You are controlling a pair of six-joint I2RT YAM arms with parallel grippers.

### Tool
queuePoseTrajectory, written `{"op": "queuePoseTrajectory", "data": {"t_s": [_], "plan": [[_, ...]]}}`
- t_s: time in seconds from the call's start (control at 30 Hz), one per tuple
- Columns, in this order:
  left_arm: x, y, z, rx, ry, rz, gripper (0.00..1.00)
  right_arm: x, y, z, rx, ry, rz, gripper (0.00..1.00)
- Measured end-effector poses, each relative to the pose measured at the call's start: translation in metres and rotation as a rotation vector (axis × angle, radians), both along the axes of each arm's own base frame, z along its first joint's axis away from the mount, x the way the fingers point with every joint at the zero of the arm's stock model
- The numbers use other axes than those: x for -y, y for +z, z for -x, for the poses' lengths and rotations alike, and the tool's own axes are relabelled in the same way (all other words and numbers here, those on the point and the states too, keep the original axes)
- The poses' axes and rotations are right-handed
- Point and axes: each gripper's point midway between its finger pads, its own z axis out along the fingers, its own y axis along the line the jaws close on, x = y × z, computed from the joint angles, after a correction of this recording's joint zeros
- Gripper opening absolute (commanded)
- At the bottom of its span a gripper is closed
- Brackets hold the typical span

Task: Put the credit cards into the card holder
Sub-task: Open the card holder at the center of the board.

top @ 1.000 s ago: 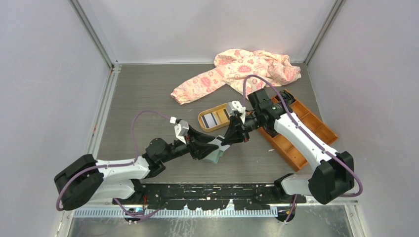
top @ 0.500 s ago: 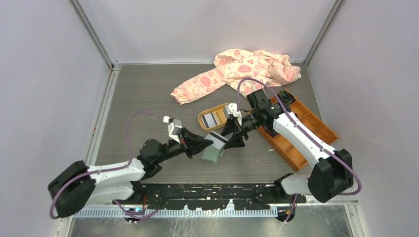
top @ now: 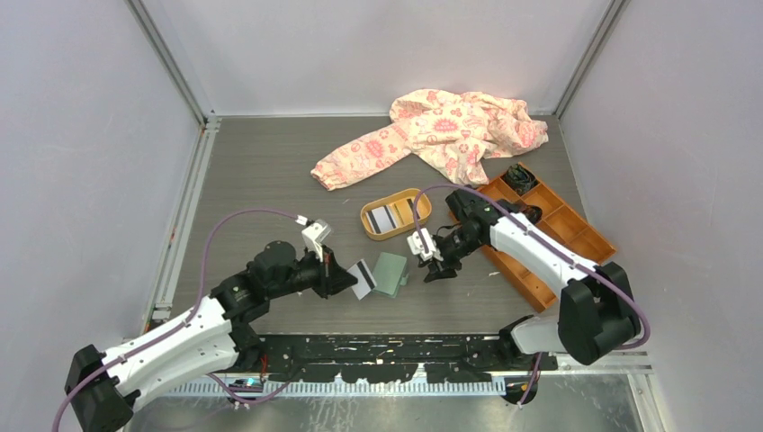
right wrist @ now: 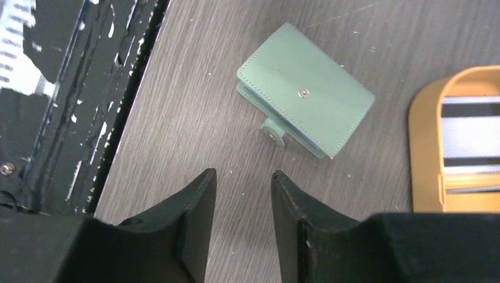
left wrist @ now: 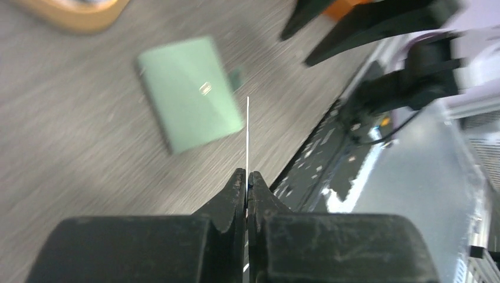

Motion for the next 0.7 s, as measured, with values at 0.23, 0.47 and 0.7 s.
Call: {"op": "queuePoseTrajectory", "data": {"t_s": [0.23,0.47,0.7], "plan": [[-0.034,-0.064,-0.005,-0.144,0.126,-0.29,0.0,-0.015,-0.042,0.014,0.059,0.109,0.053,0.16],[-0.041,-0.077,-0.014,-0.149,0.173,-0.344,0.0,-0.039,-0.054,0.018,0.106,0.166,0.047,0.15],[-0.04,-0.082,-0.017,-0.142,0.185,-0.327,0.0,-0.056,-0.081,0.037,0.138,0.281,0.131,0.14]]}}
